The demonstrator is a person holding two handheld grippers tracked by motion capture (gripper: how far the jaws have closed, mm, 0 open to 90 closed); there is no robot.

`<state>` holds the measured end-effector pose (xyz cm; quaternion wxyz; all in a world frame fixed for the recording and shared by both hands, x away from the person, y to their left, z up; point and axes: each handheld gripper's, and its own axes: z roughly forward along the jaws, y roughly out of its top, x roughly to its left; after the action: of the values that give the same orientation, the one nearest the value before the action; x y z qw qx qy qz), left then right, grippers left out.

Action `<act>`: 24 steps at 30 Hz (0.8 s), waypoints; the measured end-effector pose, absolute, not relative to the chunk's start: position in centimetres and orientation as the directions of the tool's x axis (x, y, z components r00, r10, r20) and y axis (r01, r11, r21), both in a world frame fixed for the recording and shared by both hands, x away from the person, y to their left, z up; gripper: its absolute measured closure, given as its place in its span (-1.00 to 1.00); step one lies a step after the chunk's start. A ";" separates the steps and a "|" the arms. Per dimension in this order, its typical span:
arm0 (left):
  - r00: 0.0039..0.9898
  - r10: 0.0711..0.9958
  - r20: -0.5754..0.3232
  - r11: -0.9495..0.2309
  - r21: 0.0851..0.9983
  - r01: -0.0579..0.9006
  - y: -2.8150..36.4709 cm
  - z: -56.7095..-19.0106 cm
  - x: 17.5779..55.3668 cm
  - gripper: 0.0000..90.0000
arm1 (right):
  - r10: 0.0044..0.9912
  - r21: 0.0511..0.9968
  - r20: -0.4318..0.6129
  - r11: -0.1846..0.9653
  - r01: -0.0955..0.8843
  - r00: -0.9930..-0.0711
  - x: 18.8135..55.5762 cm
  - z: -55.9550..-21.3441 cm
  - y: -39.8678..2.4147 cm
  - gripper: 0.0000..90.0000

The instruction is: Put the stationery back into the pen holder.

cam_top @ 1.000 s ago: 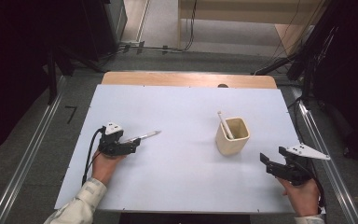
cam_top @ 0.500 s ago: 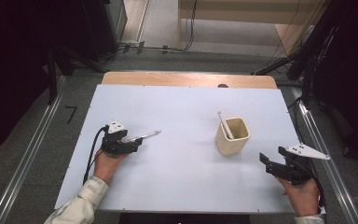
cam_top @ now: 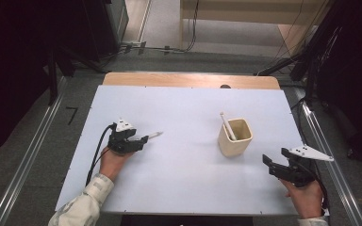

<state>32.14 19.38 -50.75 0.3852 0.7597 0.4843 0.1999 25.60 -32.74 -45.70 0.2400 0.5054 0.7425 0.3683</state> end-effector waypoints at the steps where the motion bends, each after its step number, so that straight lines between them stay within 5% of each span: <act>1: 0.451 0.890 -0.070 -0.232 0.781 0.580 19.3 -50.8 32.2 -0.06 | 0.928 0.789 0.017 0.217 0.574 -0.373 25.6 -45.7 -32.7 -0.52; 24: 0.485 0.873 -0.056 -0.278 0.760 0.588 18.7 -51.4 32.6 0.29 | 0.927 0.787 0.016 0.219 0.577 -0.374 25.6 -45.7 -32.8 -0.51</act>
<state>32.56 18.75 -51.43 0.3738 0.7765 0.4702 0.1905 25.65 -32.79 -45.74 0.2388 0.5059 0.7432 0.3670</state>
